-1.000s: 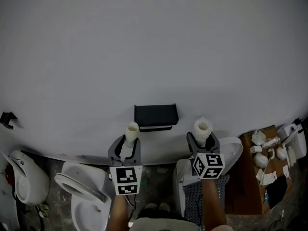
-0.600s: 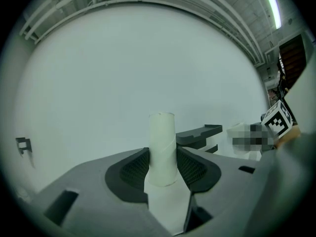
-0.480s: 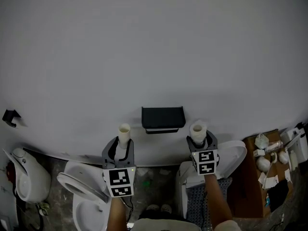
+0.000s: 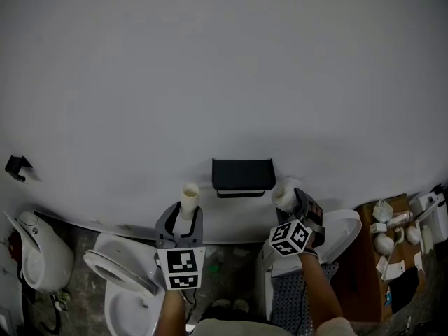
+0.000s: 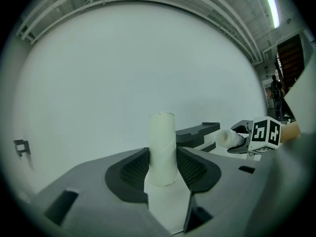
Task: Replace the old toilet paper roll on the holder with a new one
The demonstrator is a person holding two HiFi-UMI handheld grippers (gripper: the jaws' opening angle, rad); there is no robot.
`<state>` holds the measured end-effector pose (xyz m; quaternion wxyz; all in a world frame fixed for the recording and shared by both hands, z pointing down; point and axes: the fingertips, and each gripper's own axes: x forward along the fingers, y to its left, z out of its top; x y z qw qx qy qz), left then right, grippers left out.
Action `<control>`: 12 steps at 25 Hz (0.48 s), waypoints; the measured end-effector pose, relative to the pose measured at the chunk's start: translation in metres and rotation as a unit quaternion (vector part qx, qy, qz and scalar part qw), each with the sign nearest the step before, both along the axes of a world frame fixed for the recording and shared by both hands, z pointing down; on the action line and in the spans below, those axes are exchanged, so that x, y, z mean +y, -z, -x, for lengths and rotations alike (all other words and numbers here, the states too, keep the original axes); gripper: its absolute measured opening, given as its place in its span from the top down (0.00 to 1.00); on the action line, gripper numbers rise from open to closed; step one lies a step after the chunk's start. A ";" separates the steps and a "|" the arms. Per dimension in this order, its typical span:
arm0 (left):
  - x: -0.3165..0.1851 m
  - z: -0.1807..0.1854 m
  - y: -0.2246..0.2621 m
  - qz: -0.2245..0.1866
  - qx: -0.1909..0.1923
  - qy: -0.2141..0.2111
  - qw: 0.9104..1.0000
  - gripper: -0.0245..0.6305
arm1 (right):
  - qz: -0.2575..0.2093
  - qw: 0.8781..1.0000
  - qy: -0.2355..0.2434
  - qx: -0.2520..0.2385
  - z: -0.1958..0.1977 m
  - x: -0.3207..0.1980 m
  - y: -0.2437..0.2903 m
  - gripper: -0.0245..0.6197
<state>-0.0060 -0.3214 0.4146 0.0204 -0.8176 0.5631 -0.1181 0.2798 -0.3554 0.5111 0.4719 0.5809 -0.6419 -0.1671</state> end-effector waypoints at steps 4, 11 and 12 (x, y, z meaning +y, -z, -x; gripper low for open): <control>0.001 0.001 -0.001 0.003 0.007 0.000 1.000 0.69 | 0.005 0.997 0.031 0.073 0.010 -0.007 0.000 0.48; 0.006 0.006 -0.006 0.009 0.009 0.005 1.000 0.69 | -0.004 0.989 0.060 0.133 0.031 -0.014 0.002 0.48; 0.008 0.007 -0.007 0.010 0.008 0.005 1.000 0.69 | -0.004 0.989 0.059 0.136 0.032 -0.014 0.002 0.48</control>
